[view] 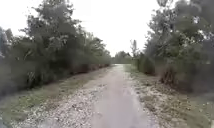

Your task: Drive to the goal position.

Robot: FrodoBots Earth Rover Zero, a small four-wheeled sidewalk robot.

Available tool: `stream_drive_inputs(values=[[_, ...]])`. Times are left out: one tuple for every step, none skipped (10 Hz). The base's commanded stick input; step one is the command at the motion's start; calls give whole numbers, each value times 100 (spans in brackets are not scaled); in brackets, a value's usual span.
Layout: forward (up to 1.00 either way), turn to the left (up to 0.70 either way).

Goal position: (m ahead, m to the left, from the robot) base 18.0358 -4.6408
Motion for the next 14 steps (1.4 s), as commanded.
stream_drive_inputs(values=[[70, 0], [70, 0], [70, -17], [70, -35], [70, -35], [70, -35], [70, -35], [70, 0], [70, 0], [70, 0], [70, 0], [70, 0], [70, 0], [70, 0]])
